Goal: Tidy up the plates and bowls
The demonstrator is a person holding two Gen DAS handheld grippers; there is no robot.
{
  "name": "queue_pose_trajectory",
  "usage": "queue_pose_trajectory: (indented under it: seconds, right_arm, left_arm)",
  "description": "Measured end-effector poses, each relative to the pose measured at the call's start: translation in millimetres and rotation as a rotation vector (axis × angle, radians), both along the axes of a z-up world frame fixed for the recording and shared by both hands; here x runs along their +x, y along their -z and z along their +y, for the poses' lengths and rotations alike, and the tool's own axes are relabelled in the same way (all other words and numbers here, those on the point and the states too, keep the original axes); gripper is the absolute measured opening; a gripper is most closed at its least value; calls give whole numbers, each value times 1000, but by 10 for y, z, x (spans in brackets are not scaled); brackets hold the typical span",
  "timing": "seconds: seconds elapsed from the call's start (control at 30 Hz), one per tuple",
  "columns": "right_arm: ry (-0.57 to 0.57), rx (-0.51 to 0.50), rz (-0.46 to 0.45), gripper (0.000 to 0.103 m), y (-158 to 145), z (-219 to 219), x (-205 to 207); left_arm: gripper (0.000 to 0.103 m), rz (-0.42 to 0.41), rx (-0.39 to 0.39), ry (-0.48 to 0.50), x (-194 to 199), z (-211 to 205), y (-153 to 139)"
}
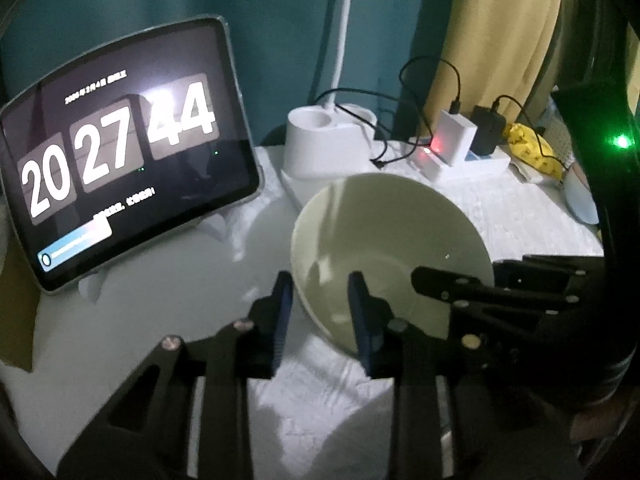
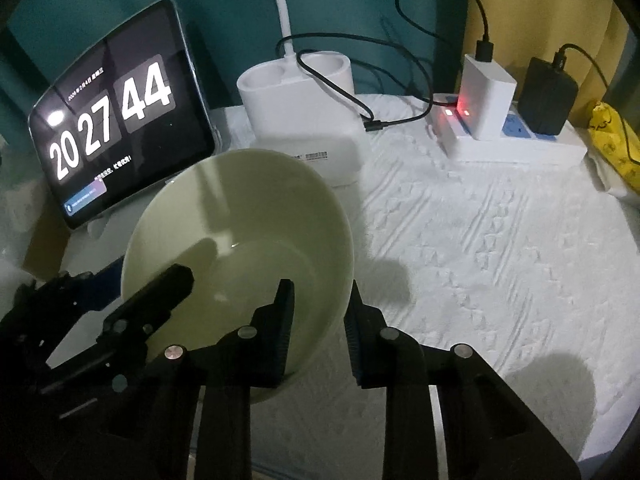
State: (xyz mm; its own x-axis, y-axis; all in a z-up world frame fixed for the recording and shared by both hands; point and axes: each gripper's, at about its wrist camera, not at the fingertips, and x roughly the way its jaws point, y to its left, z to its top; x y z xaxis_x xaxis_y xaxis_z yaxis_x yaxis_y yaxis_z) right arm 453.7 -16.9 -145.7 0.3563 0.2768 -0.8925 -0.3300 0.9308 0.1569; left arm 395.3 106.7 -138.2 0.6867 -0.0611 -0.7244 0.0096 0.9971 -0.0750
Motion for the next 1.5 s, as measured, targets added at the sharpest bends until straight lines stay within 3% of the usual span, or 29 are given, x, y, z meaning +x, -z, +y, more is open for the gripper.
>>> queue_pose_trajectory:
  seconds: [0.47, 1.5]
  right_arm:
    - [17, -4, -49, 16, -170, -81, -107]
    - [39, 69, -158, 16, -732, -494, -648]
  left_arm:
    - [26, -31, -16, -2, -176, -14, -94]
    - [26, -135, -19, 6, -752, -396, -580]
